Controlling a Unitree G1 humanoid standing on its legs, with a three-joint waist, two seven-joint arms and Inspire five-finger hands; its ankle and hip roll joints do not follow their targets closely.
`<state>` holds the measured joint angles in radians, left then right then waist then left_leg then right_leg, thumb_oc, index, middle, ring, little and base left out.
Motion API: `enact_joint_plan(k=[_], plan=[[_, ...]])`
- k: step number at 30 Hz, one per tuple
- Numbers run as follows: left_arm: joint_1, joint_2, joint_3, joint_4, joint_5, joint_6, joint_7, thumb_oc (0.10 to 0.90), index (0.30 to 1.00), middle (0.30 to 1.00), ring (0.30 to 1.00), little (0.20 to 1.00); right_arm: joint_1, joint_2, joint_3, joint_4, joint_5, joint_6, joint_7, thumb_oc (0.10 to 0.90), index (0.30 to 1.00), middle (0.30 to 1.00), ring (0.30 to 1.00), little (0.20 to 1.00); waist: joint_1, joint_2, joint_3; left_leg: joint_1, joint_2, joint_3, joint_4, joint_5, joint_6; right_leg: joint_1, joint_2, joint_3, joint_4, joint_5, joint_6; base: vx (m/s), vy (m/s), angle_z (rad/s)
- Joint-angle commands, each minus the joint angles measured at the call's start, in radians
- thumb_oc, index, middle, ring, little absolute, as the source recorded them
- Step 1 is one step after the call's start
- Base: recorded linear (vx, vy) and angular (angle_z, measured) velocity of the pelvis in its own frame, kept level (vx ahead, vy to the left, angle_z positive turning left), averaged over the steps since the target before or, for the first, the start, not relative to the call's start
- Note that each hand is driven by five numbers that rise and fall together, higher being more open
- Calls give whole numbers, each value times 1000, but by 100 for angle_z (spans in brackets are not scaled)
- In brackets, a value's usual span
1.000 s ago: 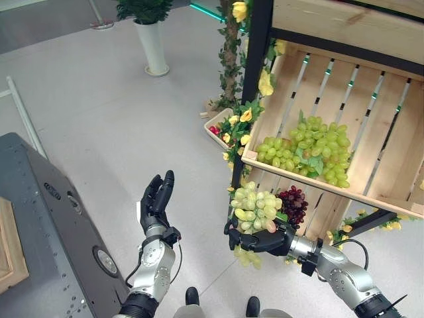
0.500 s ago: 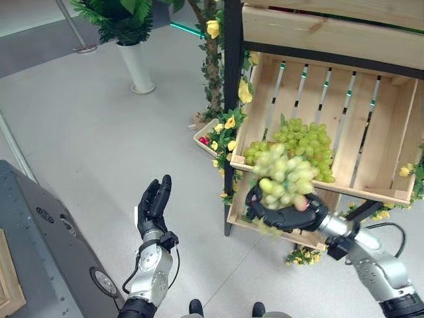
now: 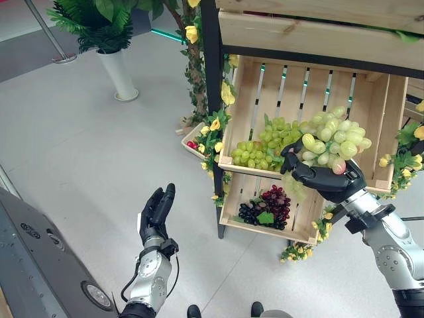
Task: Pick up the fruits from the basket on one side to the basket on the other side
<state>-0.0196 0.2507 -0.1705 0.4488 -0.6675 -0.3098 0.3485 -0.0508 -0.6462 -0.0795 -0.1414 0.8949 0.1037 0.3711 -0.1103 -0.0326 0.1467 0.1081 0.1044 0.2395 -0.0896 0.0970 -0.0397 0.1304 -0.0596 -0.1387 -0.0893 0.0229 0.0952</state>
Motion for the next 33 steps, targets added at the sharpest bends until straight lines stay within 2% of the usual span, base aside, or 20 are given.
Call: enact_joint_plan(k=[1, 6, 7, 9, 10, 12, 13, 14, 16, 18, 21, 23, 24, 27, 33], plan=[[-150, 69, -11, 3, 118, -75, 22, 800, 900, 900, 900, 900, -198, -88, -66, 84, -29, -91, -119, 400, 300, 300, 300, 300, 6, -42, -65, 62, -55, 5, 2, -189, 20, 12, 15, 17, 2, -48, -24, -37, -67, -3], [-158, 76, -37, -5, 128, -44, 36, 800, 900, 900, 900, 900, -277, -120, -16, 162, -41, -71, -199, 400, 300, 300, 300, 300, 17, -55, -65, 78, -51, 6, 2, -188, 23, 29, 21, 1, 5, -57, -36, -37, -121, -5], [-145, 77, -44, 1, 113, -49, 20, 800, 900, 900, 900, 900, -326, -131, 6, 213, -41, -65, -215, 400, 300, 300, 300, 300, 26, -68, -58, 53, -49, 3, 99, -215, 14, 29, 26, 26, 13, -61, -53, -43, -120, -11], [-129, 76, -44, -6, 111, -52, -3, 800, 900, 900, 900, 900, -360, -147, 15, 255, -36, -69, -246, 400, 300, 300, 300, 300, 51, -85, -38, -24, -53, -53, 276, -229, 5, 38, 26, 46, 15, -53, -70, -63, -97, -23], [-120, 80, -45, -21, 80, -40, -7, 800, 900, 900, 900, 900, -390, -151, 31, 286, -34, -82, -252, 400, 300, 300, 300, 300, 78, -89, -20, -97, -97, -168, 364, -234, 12, 27, 27, 88, 25, -40, -72, -112, 3, -27], [-117, 86, -49, -46, 62, -40, -16, 800, 900, 900, 900, 900, -429, -155, 61, 302, -32, -102, -255, 400, 300, 300, 300, 300, 97, -86, -2, -138, -132, -233, 330, -218, 18, 3, 31, 123, 43, -33, -68, -174, 103, -39], [-120, 87, -67, -73, 76, -47, -6, 800, 900, 900, 900, 900, -476, -151, 81, 327, -43, -122, -251, 400, 300, 300, 300, 300, 102, -72, 13, -104, -130, -231, 220, -211, 34, -14, 37, 135, 49, -33, -66, -156, 164, -76], [-121, 86, -80, -68, 83, -48, 2, 800, 900, 900, 900, 900, -482, -145, 83, 328, -42, -125, -257, 400, 300, 300, 300, 300, 102, -64, 15, -90, -134, -233, 184, -205, 39, -19, 36, 133, 49, -29, -62, -128, 211, -116], [-128, 72, -108, -33, 76, -60, 4, 800, 900, 900, 900, 900, -479, -123, 96, 293, -79, -117, -302, 400, 300, 300, 300, 300, 97, -52, 13, -68, -159, -284, 94, -168, 50, -44, 38, 147, 38, -4, -48, -71, 180, -96], [-135, 70, -122, -17, 127, -72, 27, 800, 900, 900, 900, 900, -505, -132, 108, 303, -59, -106, -319, 400, 300, 300, 300, 300, 97, -49, 9, -43, -150, -264, 42, -164, 55, -55, 36, 123, 46, -13, -38, -35, 100, -27], [-114, 95, -107, -14, 110, -63, 46, 800, 900, 900, 900, 900, -546, -135, 127, 375, 8, -101, -247, 400, 300, 300, 300, 300, 126, -44, 11, -17, -130, -208, 17, -160, 67, -104, -7, 2, 191, -33, -3, -50, 8, -51], [-105, 112, -97, -16, 92, -59, 43, 800, 900, 900, 900, 900, -568, -139, 142, 394, 32, -92, -226, 400, 300, 300, 300, 300, 134, -43, 14, -12, -121, -200, 20, -163, 70, -120, -15, -3, 212, -34, 3, -80, -103, -59], [-106, 121, -90, 2, 77, -69, 35, 800, 900, 900, 900, 900, -590, -153, 147, 446, 43, -88, -188, 400, 300, 300, 300, 300, 143, -52, 3, -12, -119, -195, 17, -172, 65, -88, -11, 0, 114, -34, -13, -48, -128, -22], [-107, 106, -88, 32, 27, -86, 27, 800, 900, 900, 900, 900, -663, -173, 204, 509, 52, -55, -179, 400, 300, 300, 300, 300, 153, -61, -15, -1, -107, -174, 7, -169, 50, -45, 2, -7, 25, -13, -17, -5, -102, -7], [-108, 92, -132, 29, 64, -95, 18, 800, 900, 900, 900, 900, -825, -228, 295, 716, 59, 20, -117, 400, 300, 300, 300, 300, 189, -68, -44, 3, -92, -175, 2, -169, 25, -9, 13, -35, 2, -35, -38, 20, -59, 4]])
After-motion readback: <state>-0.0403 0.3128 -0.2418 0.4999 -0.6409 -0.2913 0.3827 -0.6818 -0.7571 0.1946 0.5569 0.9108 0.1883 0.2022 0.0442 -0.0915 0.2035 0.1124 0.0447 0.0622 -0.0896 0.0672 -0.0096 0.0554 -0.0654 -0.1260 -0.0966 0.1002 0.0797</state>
